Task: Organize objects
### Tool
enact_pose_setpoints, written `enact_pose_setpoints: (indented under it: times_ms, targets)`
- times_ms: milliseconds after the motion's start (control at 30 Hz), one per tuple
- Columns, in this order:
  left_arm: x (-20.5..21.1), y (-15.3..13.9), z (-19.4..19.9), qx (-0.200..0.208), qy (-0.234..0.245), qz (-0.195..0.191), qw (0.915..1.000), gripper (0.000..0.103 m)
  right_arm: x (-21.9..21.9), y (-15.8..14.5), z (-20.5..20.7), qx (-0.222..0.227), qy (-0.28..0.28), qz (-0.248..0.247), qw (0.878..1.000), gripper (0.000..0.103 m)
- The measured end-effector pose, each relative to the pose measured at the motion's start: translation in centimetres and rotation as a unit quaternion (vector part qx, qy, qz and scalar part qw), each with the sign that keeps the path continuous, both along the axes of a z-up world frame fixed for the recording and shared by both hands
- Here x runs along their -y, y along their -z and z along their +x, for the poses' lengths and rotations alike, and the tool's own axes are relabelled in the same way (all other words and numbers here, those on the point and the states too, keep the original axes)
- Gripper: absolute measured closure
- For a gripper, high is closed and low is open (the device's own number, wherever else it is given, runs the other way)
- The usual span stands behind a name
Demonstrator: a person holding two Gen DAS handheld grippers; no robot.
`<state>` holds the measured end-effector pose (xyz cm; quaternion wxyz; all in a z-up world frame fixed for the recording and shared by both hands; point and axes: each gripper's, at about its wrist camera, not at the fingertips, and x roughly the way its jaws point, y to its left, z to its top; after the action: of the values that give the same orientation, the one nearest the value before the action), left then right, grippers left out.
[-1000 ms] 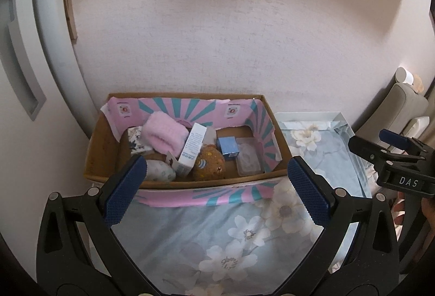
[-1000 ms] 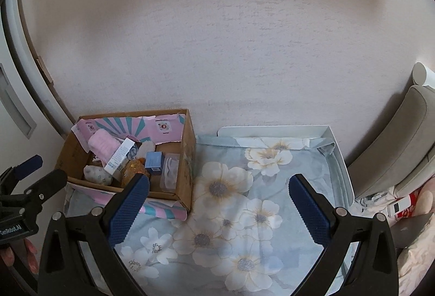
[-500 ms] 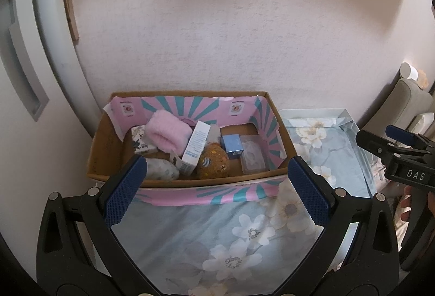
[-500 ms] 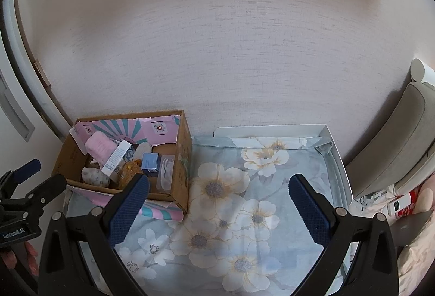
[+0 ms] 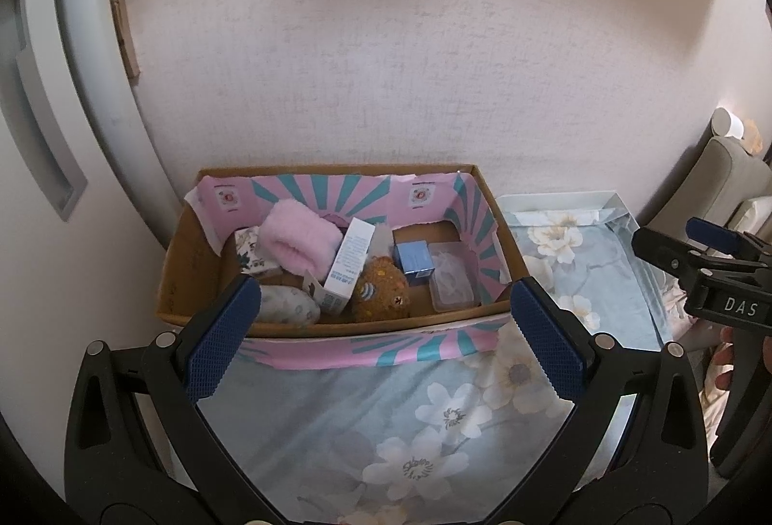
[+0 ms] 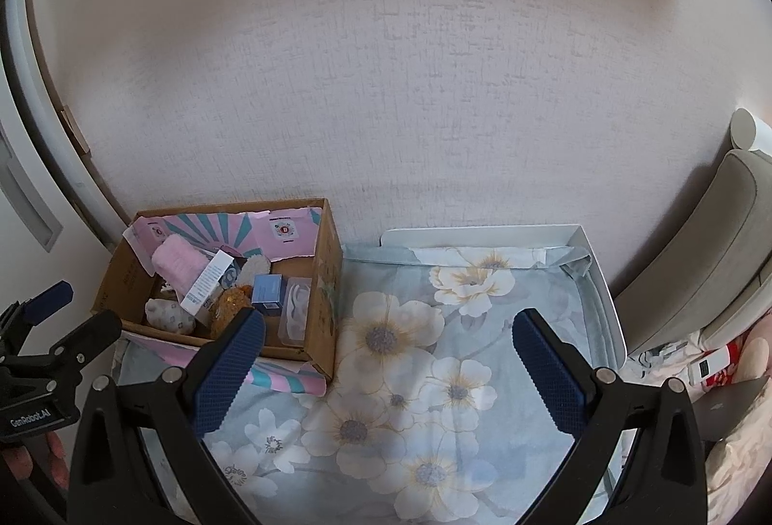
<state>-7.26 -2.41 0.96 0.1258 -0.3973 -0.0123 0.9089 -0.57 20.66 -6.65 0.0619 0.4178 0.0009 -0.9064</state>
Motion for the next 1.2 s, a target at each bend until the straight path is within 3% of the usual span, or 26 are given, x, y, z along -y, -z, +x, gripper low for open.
enact_pose_setpoints:
  times_ms: [633,1200]
  targets:
    - [0.5,-0.1,0.2,-0.003,-0.003,0.004,1.0000,0.000,0.5,-0.4,0.3,-0.004,-0.003,0.005,1.000,0.001]
    - [0.5,-2.0,1.3,-0.048,0.019,0.030,0.9982,0.000,0.7,-0.8,0.2,-0.012,0.001,0.006,1.000,0.001]
